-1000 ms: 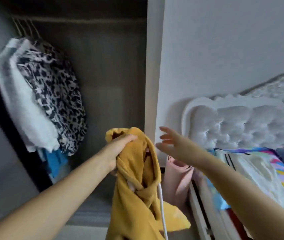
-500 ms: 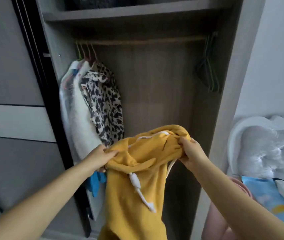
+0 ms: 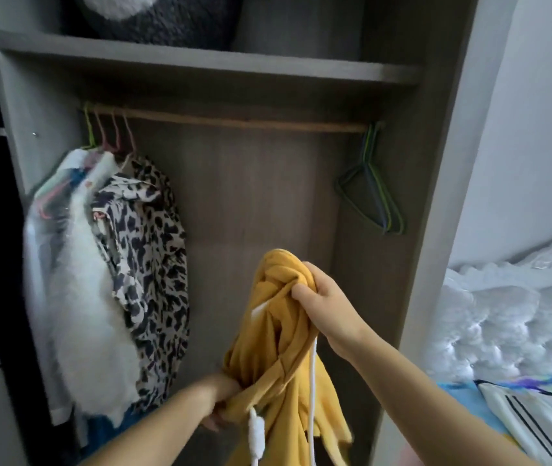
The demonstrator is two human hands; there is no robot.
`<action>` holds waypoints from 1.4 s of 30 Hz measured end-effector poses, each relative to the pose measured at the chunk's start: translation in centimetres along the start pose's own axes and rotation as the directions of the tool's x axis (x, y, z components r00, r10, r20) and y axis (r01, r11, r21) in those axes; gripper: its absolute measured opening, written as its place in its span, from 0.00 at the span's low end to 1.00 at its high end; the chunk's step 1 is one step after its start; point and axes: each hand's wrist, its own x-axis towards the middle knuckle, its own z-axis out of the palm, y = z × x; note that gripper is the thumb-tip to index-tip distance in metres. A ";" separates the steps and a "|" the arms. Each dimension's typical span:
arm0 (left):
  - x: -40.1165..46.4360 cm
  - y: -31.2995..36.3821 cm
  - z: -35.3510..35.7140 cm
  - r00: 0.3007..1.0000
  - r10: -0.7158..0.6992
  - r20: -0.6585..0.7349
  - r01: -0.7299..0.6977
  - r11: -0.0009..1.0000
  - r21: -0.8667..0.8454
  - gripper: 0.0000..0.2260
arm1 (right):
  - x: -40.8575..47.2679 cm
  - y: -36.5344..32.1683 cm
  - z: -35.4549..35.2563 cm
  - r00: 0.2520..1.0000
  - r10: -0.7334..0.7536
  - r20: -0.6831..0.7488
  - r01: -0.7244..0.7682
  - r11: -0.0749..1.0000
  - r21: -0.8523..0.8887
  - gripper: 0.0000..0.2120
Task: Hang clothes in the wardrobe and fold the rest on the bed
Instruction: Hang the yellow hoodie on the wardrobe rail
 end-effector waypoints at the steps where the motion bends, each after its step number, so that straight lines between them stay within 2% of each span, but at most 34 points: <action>1: 0.8 0.6 -0.9 1.000 0.013 0.023 -0.010 0.993 -0.116 0.12 | 0.9 0.2 -0.7 0.999 0.010 -0.048 -0.010 1.000 -0.008 0.06; 2: 1.6 1.4 -1.8 0.998 0.057 0.033 -0.047 0.970 -0.239 0.13 | 1.9 0.5 -1.4 0.995 0.035 -0.090 -0.039 0.998 -0.042 0.06; 4: 3.1 3.6 -3.6 0.991 0.132 -0.012 -0.125 0.898 -0.423 0.11 | 4.4 0.9 -3.5 0.980 0.176 -0.095 -0.192 0.962 -0.193 0.08; 6: 3.7 7.1 -5.2 0.978 0.183 -0.105 -0.210 0.825 -0.525 0.09 | 7.9 0.8 -6.0 0.921 0.389 0.001 -0.346 0.820 -0.457 0.12; 7: 3.9 9.1 -6.0 0.966 0.192 -0.175 -0.257 0.806 -0.533 0.09 | 10.1 0.7 -7.4 0.900 0.435 -0.006 -0.352 0.719 -0.599 0.14; 8: 3.8 11.1 -6.6 0.947 0.224 -0.232 -0.316 0.791 -0.524 0.11 | 12.5 0.5 -8.6 0.911 0.405 -0.083 -0.341 0.622 -0.705 0.15; 10: 3.2 14.7 -6.6 0.922 0.306 -0.238 -0.387 0.768 -0.510 0.10 | 17.5 -0.3 -11.4 0.935 0.138 -0.327 -0.353 0.449 -0.821 0.16; 12: 3.3 16.9 -5.6 0.905 0.377 -0.198 -0.426 0.783 -0.453 0.05 | 21.5 -1.3 -13.9 0.869 -0.168 -0.466 -0.396 0.330 -0.857 0.17; 13: 3.6 17.3 -5.2 0.899 0.391 -0.195 -0.437 0.795 -0.420 0.04 | 23.0 -1.5 -15.2 0.847 -0.242 -0.474 -0.412 0.265 -0.872 0.18; 15: 4.8 17.8 -5.2 0.900 0.398 -0.181 -0.437 0.808 -0.396 0.08 | 25.2 -1.6 -17.4 0.842 -0.226 -0.490 -0.473 0.131 -0.872 0.19; 17: 5.6 18.2 -5.9 0.903 0.402 -0.150 -0.428 0.811 -0.399 0.07 | 26.6 -1.2 -18.9 0.831 -0.153 -0.535 -0.540 0.008 -0.842 0.20; 20: 6.7 18.8 -7.4 0.903 0.410 -0.131 -0.428 0.825 -0.368 0.08 | 27.7 -0.2 -19.8 0.825 -0.124 -0.551 -0.562 -0.073 -0.824 0.16; 25: 7.4 19.3 -10.0 0.873 0.467 -0.140 -0.486 0.812 -0.324 0.12 | 28.7 1.0 -20.0 0.798 -0.129 -0.589 -0.600 -0.072 -0.797 0.16; 29: 7.6 19.0 -11.4 0.850 0.514 -0.115 -0.523 0.800 -0.293 0.07 | 28.9 1.4 -20.5 0.802 -0.181 -0.569 -0.592 -0.117 -0.797 0.16; 33: 7.7 18.7 -12.8 0.854 0.508 -0.108 -0.516 0.805 -0.294 0.07 | 29.1 1.4 -20.8 0.792 -0.218 -0.570 -0.593 -0.054 -0.803 0.16; 35: 7.9 18.5 -13.2 0.872 0.477 -0.109 -0.485 0.814 -0.319 0.09 | 29.3 0.9 -20.6 0.781 -0.237 -0.578 -0.581 0.062 -0.811 0.14; 38: 8.1 18.3 -13.2 0.882 0.457 -0.118 -0.468 0.815 -0.341 0.08 | 29.2 0.6 -19.7 0.759 -0.234 -0.607 -0.531 0.318 -0.786 0.11; 40: 7.9 18.4 -12.9 0.880 0.460 -0.117 -0.471 0.813 -0.342 0.08 | 28.3 1.1 -18.3 0.744 -0.289 -0.602 -0.441 0.464 -0.768 0.09; 42: 7.7 18.5 -12.7 0.875 0.473 -0.106 -0.480 0.815 -0.326 0.08 | 26.4 3.4 -16.6 0.695 -0.392 -0.602 -0.302 0.601 -0.740 0.07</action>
